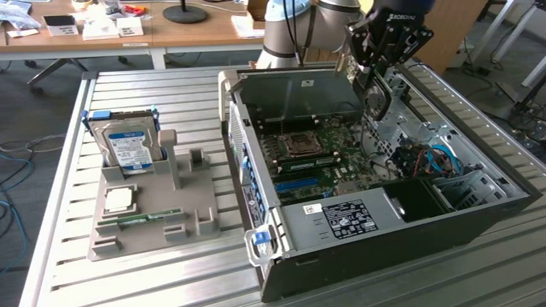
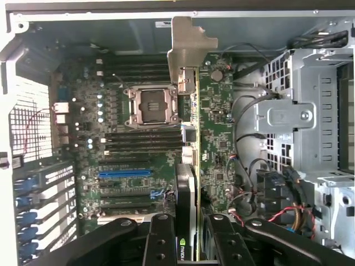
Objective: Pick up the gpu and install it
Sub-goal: 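Pick up the gpu and move the gpu toward the slot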
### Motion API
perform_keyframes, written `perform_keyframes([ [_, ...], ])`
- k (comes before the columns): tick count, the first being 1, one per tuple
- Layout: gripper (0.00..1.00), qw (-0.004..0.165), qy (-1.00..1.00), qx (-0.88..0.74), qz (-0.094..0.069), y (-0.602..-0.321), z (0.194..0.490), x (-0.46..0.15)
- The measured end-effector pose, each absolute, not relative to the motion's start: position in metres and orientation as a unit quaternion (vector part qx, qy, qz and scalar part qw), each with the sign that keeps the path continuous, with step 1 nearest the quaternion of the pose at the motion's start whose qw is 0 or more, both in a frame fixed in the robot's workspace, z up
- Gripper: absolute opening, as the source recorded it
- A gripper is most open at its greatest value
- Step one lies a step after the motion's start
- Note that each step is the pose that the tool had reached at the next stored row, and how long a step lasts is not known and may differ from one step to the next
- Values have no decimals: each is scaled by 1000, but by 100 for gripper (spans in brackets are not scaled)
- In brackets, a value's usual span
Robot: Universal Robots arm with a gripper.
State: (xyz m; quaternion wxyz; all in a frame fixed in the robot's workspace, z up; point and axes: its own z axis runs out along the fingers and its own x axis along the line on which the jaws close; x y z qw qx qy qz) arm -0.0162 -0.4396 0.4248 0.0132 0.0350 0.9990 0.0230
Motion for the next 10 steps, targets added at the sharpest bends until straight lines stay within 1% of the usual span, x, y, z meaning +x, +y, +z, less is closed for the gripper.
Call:
perform_keyframes([
  [10, 27, 13, 999, 35, 23, -440, 425, -12],
])
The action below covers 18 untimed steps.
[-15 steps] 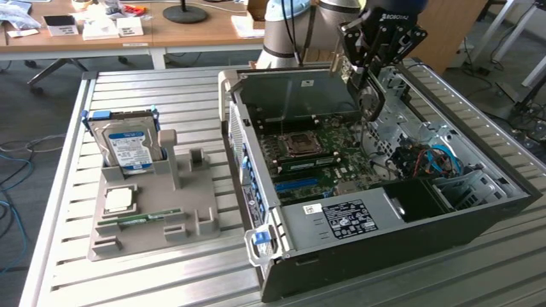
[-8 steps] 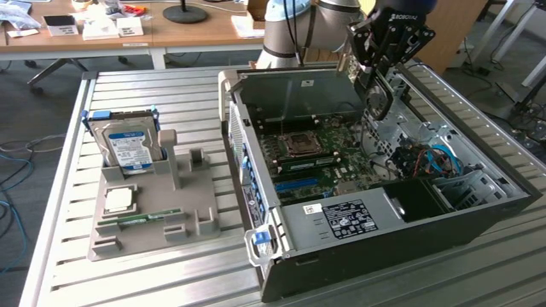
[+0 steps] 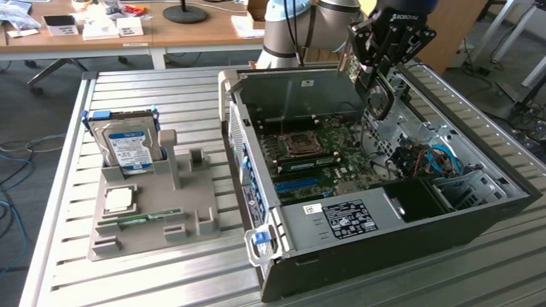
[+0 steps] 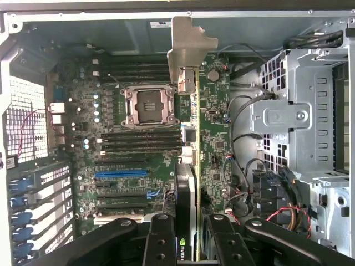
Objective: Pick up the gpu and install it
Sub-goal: 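Pick up the gpu and move the gpu toward the slot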
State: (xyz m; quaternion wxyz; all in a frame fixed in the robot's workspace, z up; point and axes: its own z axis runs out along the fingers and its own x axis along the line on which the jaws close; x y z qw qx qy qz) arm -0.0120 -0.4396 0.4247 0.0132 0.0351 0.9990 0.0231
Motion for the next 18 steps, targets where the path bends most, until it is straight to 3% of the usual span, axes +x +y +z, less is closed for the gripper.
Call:
perform_keyframes([
  [18, 27, 13, 999, 35, 23, -440, 424, 30],
])
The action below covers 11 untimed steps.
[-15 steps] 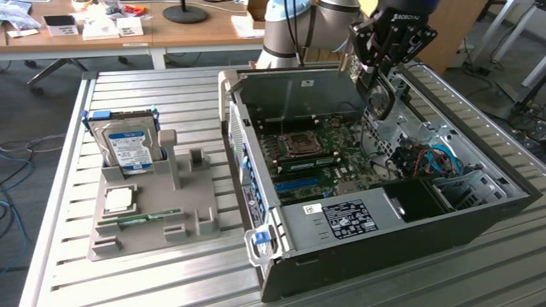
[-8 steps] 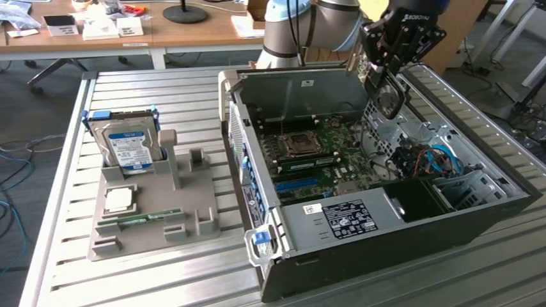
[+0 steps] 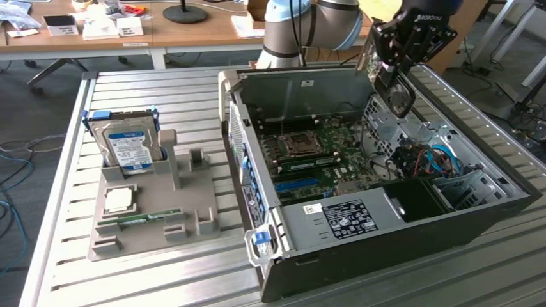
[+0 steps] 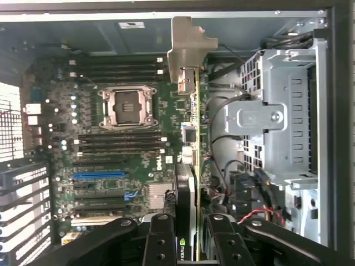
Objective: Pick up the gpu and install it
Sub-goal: 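Pick up the gpu and move the gpu toward the slot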
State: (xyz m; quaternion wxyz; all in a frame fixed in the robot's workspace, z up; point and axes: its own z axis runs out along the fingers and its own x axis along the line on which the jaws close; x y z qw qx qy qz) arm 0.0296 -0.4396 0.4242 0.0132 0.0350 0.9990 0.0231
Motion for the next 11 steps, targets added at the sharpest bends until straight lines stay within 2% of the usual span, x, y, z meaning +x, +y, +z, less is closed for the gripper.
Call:
perform_keyframes([
  [11, 27, 13, 999, 35, 23, -440, 424, 51],
])
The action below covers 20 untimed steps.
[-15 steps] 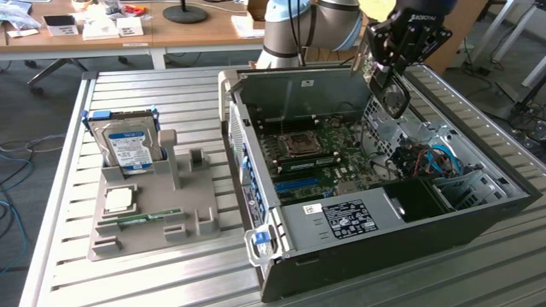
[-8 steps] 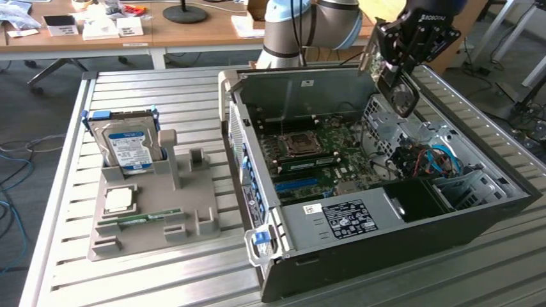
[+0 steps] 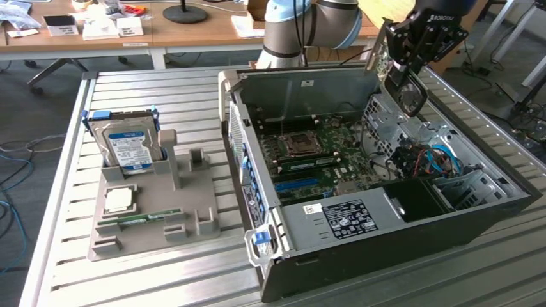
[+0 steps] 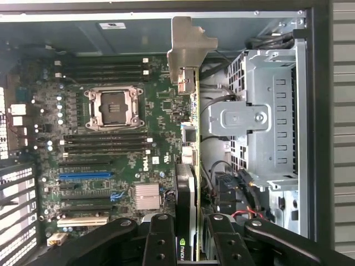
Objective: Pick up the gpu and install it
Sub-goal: 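Pick up the gpu and move the gpu toward the slot, then insert the gpu into the slot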
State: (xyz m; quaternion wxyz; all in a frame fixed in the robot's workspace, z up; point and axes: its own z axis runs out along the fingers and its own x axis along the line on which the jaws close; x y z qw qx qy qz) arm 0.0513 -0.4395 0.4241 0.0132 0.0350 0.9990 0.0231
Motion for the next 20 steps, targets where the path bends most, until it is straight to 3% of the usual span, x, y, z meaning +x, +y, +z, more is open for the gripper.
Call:
perform_keyframes([
  [20, 27, 13, 1000, 16, 23, -440, 424, 51],
])
